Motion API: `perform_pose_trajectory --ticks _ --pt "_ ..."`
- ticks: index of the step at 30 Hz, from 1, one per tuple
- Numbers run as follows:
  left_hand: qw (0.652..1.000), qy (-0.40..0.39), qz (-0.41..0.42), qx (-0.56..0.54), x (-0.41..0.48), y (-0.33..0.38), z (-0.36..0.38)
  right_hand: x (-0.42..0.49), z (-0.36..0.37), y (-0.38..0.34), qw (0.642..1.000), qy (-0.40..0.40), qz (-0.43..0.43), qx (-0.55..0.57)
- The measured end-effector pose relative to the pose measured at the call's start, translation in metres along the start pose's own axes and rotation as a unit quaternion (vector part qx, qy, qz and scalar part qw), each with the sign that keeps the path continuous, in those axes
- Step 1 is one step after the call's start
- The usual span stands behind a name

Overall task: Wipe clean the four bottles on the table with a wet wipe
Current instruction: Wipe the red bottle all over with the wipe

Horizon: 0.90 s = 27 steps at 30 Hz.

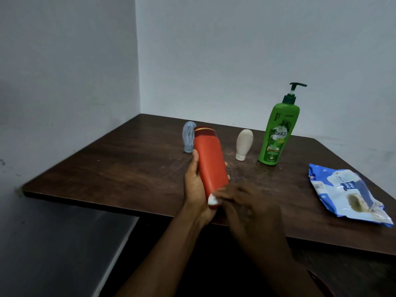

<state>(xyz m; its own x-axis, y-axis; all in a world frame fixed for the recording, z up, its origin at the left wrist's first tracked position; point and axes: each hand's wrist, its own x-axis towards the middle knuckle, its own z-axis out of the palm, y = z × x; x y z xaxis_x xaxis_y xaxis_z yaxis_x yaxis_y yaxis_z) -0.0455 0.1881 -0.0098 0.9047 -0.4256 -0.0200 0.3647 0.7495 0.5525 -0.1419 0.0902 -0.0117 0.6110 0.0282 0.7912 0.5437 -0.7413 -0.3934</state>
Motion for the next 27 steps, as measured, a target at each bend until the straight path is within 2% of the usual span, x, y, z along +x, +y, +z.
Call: perform_pose_trajectory --ticks 4,7,11,13,16,20,27 --pt "1.000 -0.007 0.000 0.006 0.000 -0.001 -0.002 0.019 -0.003 0.020 0.996 0.027 0.090 0.012" --pt "1.000 -0.012 -0.003 0.004 -0.004 0.001 0.002 0.025 0.001 0.022 0.993 0.038 0.113 0.021" --pt "1.000 0.000 -0.003 -0.016 -0.006 0.002 0.000 0.017 0.006 0.009 0.998 0.042 0.043 -0.016" --pt "1.000 0.002 -0.003 -0.024 -0.005 0.003 0.001 0.008 0.011 0.001 0.999 0.021 -0.008 -0.027" --pt "0.999 0.014 0.002 -0.031 -0.005 0.002 0.002 0.003 0.013 -0.003 0.999 -0.019 -0.038 -0.023" --pt "0.999 -0.014 -0.003 -0.029 -0.007 0.002 0.003 0.026 0.006 0.007 1.000 0.004 -0.028 -0.013" --pt "1.000 -0.021 0.019 0.006 -0.006 -0.002 0.003 0.084 0.010 0.024 0.996 0.075 0.051 0.021"
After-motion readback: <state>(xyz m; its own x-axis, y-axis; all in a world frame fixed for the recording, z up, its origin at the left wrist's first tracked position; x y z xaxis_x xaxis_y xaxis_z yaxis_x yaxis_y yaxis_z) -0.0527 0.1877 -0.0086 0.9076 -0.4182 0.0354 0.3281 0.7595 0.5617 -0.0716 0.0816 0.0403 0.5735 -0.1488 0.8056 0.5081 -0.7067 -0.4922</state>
